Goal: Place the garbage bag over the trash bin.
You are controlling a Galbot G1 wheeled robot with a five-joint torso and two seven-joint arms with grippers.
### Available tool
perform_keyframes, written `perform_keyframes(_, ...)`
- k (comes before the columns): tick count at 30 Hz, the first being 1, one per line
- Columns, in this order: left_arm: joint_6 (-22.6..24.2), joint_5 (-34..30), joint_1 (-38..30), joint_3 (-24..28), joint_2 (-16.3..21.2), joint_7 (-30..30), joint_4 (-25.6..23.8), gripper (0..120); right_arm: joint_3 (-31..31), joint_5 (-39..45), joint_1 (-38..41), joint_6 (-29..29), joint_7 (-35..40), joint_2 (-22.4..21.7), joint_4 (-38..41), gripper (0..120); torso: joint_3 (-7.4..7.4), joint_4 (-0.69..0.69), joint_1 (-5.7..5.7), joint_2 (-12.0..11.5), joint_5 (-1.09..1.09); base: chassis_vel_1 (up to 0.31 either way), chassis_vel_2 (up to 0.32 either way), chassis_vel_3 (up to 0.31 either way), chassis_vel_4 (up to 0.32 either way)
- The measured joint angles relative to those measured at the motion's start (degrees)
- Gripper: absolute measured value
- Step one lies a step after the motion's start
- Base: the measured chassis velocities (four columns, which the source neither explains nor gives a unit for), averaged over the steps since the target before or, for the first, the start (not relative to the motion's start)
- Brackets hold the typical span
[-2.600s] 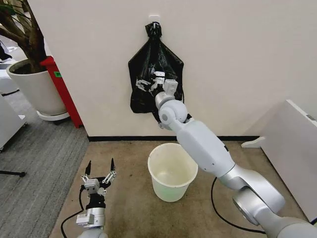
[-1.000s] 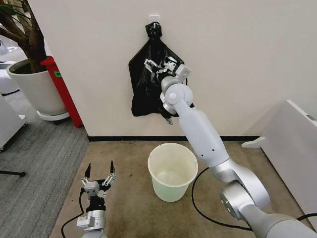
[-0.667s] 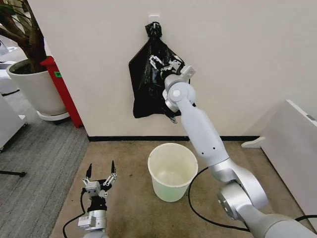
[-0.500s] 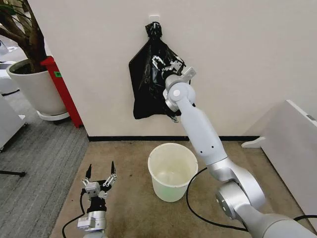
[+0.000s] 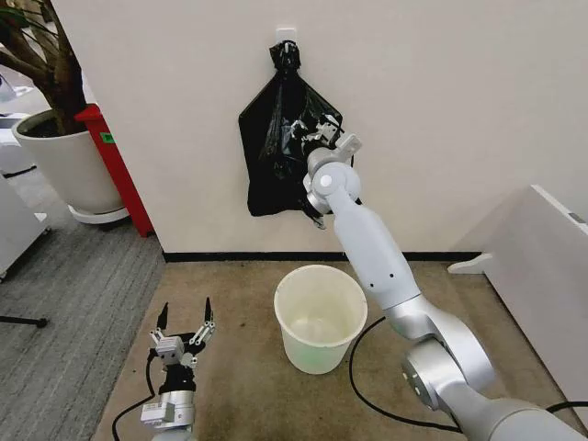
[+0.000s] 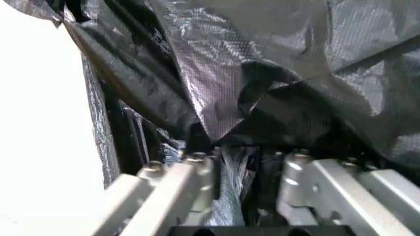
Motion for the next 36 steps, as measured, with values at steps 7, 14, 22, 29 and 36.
perform_keyframes(7, 0.1, -0.1, -0.6, 0.0, 0.3, -0.1, 0.0, 97, -0.4, -0.5, -0.3, 0.4, 0.1, -0.1, 0.7, 0, 0.00, 0.00, 0.00, 0.0, 0.00, 0.000, 0.000, 0.000, 0.000)
perform_keyframes(14, 0.2, -1.2, -1.8, 0.1, 2.2, -0.5, -0.3, 97, -2.1, -1.0, -1.3, 0.5, 1.6, -0.5, 3.8, 0, 0.00, 0.01, 0.00, 0.0, -0.01, 0.000, 0.000, 0.000, 0.000)
perform_keyframes(22, 3.2, -8.5, -4.1, 0.6, 8.6, -0.8, -6.2, 97, -6.2, -5.0, -3.5, -0.1, 3.9, -2.6, 11.7, 0, 0.00, 0.00, 0.00, 0.0, 0.00, 0.000, 0.000, 0.000, 0.000)
perform_keyframes(29, 7.2, -16.2, -7.8, 0.4, 16.6, -1.5, -11.4, 97, -8.5, -7.6, -5.1, -1.2, 4.7, -4.4, 16.5, 0, 0.00, 0.01, -0.01, 0.0, -0.01, 0.000, 0.000, 0.000, 0.000)
perform_keyframes(36, 11.2, -25.6, -14.9, 0.8, 28.4, -4.5, -12.9, 97, -9.7, -11.6, -6.5, -2.6, 4.0, -5.8, 19.0, 0, 0.00, 0.01, -0.01, 0.0, -0.02, 0.000, 0.000, 0.000, 0.000)
